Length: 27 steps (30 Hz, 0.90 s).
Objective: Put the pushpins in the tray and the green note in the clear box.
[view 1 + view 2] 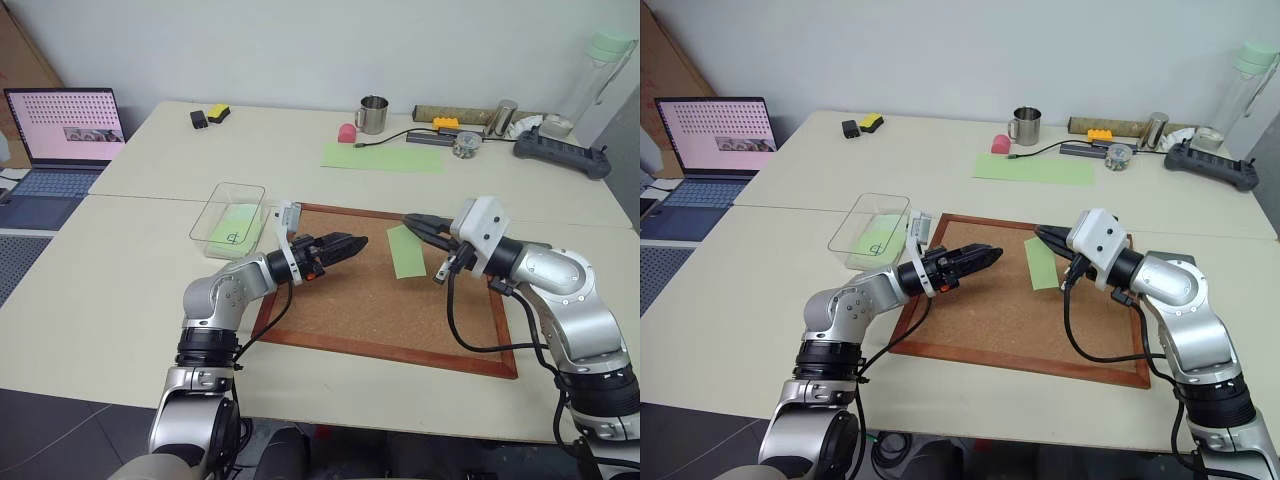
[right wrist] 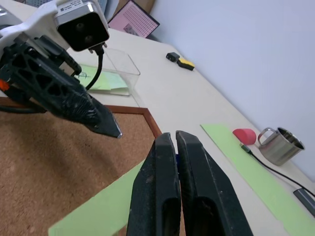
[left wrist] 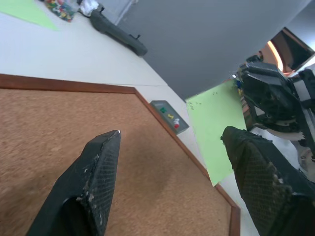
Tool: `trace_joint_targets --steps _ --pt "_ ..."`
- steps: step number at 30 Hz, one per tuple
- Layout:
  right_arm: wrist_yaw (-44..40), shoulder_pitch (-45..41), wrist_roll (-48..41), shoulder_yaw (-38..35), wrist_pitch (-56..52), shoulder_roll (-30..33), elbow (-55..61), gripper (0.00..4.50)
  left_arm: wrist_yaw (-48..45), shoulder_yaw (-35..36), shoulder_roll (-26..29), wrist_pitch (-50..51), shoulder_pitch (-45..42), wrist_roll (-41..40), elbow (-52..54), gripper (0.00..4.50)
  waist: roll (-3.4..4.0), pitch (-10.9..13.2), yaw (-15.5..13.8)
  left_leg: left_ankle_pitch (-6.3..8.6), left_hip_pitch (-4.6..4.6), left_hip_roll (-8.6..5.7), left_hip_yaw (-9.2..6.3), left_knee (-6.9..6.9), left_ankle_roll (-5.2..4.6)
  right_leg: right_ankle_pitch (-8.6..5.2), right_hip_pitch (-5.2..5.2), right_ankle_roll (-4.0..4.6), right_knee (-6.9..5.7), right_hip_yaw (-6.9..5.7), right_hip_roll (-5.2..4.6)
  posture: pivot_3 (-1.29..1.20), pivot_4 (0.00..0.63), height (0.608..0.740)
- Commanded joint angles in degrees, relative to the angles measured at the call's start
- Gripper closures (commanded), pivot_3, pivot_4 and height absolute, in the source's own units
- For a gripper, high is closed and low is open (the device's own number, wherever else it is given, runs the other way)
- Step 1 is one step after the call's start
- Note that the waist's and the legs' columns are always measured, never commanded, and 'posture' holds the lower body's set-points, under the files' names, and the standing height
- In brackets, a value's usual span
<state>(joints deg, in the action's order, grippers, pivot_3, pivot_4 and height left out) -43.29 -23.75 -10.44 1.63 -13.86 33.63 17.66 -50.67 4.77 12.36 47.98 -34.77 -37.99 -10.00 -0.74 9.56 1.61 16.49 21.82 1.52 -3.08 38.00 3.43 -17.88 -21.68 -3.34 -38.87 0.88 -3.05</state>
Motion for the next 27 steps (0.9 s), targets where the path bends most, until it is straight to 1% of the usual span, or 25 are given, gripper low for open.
trace_joint_targets --steps 1,4,7,13,17,19,20,21,22,23,24,26,27 --pt "0.92 -1.74 -1.73 -1.25 -0.90 -0.60 2.28 4.50 -2.17 -1.37 -0.63 0.76 -0.69 -2.57 3.24 0.98 0.00 0.00 0.03 0.00 0.00 0.00 0.00 0.00 0.00 0.00 -0.01 0.00 0.00 0.00 0.00 0.00 0.150 0.740" --pt "1.68 -2.55 -2.17 -0.52 -2.28 -1.85 3.57 4.50 -2.64 -2.44 -1.60 0.92 -1.03 -2.89 3.38 0.98 0.00 0.00 0.05 0.00 -0.01 0.00 0.01 0.00 -0.01 0.00 -0.01 0.00 -0.01 0.01 0.00 0.00 0.150 0.740" --pt "2.60 -2.75 -2.32 0.69 -3.91 -3.35 5.51 4.50 -2.14 -3.11 -2.75 -0.14 -1.93 -2.01 1.31 0.98 0.00 0.00 0.05 0.00 0.00 0.00 0.01 0.00 0.00 0.00 -0.02 0.00 -0.01 0.02 0.00 0.00 0.150 0.740" --pt "3.85 -3.16 -2.28 1.90 -5.26 -4.67 6.73 4.50 -2.52 -3.90 -3.81 -0.58 -3.12 -1.84 0.02 0.98 0.00 0.00 0.05 0.03 0.01 0.00 0.02 0.00 -0.05 0.00 -0.03 0.00 -0.02 0.02 0.00 0.00 0.150 0.740" --pt "4.29 -3.22 -2.36 1.96 -5.93 -5.06 7.26 4.50 -1.88 -2.57 -4.62 -1.09 -4.02 -2.42 -0.99 0.98 0.00 0.00 0.05 0.03 0.01 0.00 0.01 -0.01 -0.06 0.00 -0.04 0.00 -0.02 0.01 0.01 0.00 0.150 0.740" --pt "4.37 -3.16 -2.35 1.90 -6.02 -5.02 7.20 4.50 -1.76 -2.46 -4.62 -1.65 -4.33 -2.06 -1.36 1.35 0.00 0.00 0.05 0.07 0.01 0.00 0.00 -0.01 -0.12 0.00 -0.04 0.00 -0.02 0.01 0.01 0.00 0.150 0.740" --pt "4.39 -3.04 -2.32 1.86 -5.99 -4.95 7.15 4.50 -1.90 -2.36 -4.59 -1.44 -4.35 -2.31 -1.28 1.41 0.00 0.00 0.05 0.07 0.02 -0.01 0.00 -0.01 -0.13 0.00 -0.04 0.00 -0.02 0.01 0.01 0.00 0.150 0.740" --pt "4.39 -2.91 -2.29 1.80 -5.95 -4.89 7.10 4.50 -2.20 -2.30 -4.47 -0.99 -4.25 -2.77 -0.95 1.71 0.00 0.00 0.06 0.08 0.02 -0.01 0.01 0.00 -0.14 0.00 -0.04 0.00 -0.01 0.02 0.01 0.00 0.150 0.740" --pt "4.38 -2.78 -2.27 1.74 -5.91 -4.83 7.07 4.50 -2.41 -2.31 -4.36 -0.67 -4.14 -3.09 -0.62 1.88 0.00 0.00 0.06 0.07 0.02 -0.01 0.01 0.00 -0.14 0.00 -0.04 0.00 -0.01 0.02 0.01 0.00 0.150 0.740" --pt "4.38 -2.71 -2.26 1.71 -5.90 -4.80 7.06 4.50 -2.55 -2.33 -4.28 -0.49 -4.06 -3.26 -0.41 2.14 0.00 0.00 0.06 0.08 0.02 -0.01 0.01 -0.01 -0.14 0.00 -0.04 0.00 -0.02 0.02 0.01 0.00 0.150 0.740" --pt "4.31 -2.64 -2.07 1.75 -5.70 -4.68 6.82 4.50 -2.53 -2.28 -4.21 -0.47 -4.03 -3.30 -0.44 2.30 0.00 0.00 0.06 0.08 0.01 0.00 0.01 -0.01 -0.14 0.00 -0.04 0.00 -0.02 0.02 0.01 0.00 0.150 0.740" --pt "4.22 -2.57 -1.87 1.76 -5.45 -4.57 6.46 4.50 -2.42 -2.22 -4.11 -0.48 -3.95 -3.32 -0.48 2.77 0.00 0.00 0.06 0.08 0.02 0.00 0.01 -0.01 -0.14 0.00 -0.05 0.00 -0.02 0.01 0.01 0.00 0.150 0.740" --pt "4.20 -2.56 -1.80 1.76 -5.33 -4.53 6.30 4.50 -2.40 -2.22 -4.04 -0.41 -3.84 -3.41 -0.34 2.90 0.00 0.00 0.07 0.08 0.02 0.00 0.01 -0.01 -0.14 0.00 -0.05 0.00 -0.02 0.02 0.01 0.00 0.150 0.740"
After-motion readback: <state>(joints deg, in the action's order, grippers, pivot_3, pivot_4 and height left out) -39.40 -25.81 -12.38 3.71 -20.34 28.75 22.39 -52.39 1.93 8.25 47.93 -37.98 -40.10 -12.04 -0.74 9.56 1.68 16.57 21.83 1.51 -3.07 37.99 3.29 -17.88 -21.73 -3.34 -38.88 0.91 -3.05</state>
